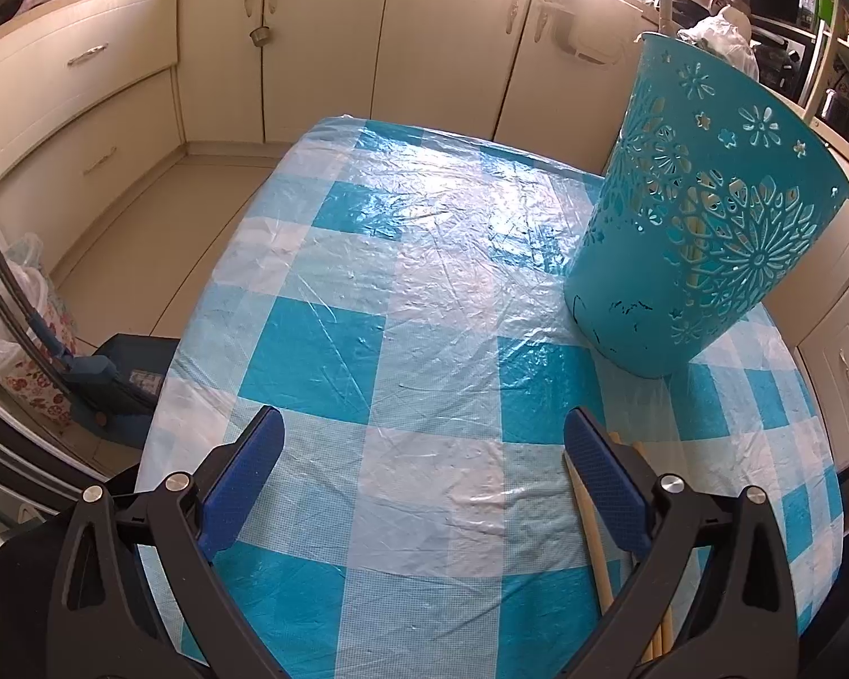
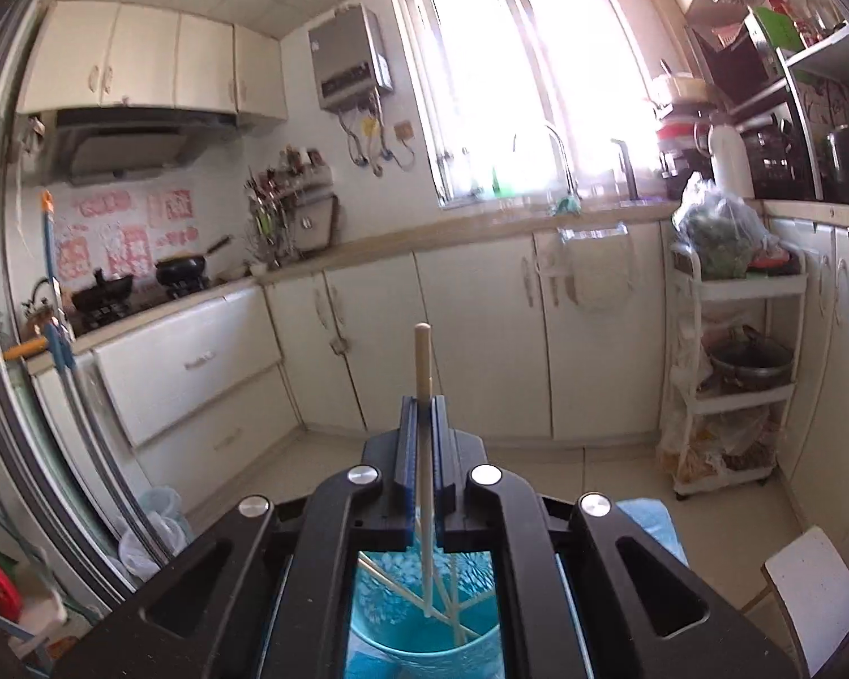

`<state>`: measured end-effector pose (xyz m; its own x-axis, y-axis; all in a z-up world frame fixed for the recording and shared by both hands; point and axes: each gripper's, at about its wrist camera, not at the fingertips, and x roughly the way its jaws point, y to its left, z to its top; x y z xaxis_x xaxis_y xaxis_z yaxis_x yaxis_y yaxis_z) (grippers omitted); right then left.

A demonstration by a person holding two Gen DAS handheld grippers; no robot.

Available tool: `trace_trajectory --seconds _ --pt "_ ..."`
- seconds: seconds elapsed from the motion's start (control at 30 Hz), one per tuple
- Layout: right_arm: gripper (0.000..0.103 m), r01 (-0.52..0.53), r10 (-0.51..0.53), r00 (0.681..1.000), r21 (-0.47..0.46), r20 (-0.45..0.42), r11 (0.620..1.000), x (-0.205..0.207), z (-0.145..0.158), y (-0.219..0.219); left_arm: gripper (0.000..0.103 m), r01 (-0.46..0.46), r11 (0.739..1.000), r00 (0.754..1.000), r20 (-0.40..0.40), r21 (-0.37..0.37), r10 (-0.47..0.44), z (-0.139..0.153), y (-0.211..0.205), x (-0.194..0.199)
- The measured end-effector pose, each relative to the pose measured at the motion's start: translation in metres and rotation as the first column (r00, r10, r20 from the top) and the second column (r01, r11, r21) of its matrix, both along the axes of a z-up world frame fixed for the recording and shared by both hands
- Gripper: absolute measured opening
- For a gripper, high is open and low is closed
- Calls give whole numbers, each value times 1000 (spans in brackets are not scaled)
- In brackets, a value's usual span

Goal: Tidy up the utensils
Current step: 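Carry the stick over the teal basket and open the right gripper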

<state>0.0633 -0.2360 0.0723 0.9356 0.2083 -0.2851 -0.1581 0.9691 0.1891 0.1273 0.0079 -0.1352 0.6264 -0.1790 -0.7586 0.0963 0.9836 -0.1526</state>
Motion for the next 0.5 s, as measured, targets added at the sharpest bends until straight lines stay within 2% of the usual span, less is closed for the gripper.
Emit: trace_trajectory --seconds 0.13,0.4,0.5 --pt "5 7 -7 998 -8 -62 1000 8 -23 2 95 2 1000 1000 5 1 -2 0 0 -1" --pt "5 -3 -1 993 -32 -122 999 10 -28 7 95 3 1000 1000 8 11 -3 1 -3 -2" --pt "6 9 -11 994 -23 -109 1000 2 -23 6 95 2 1000 1000 10 11 -2 2 -2 -3"
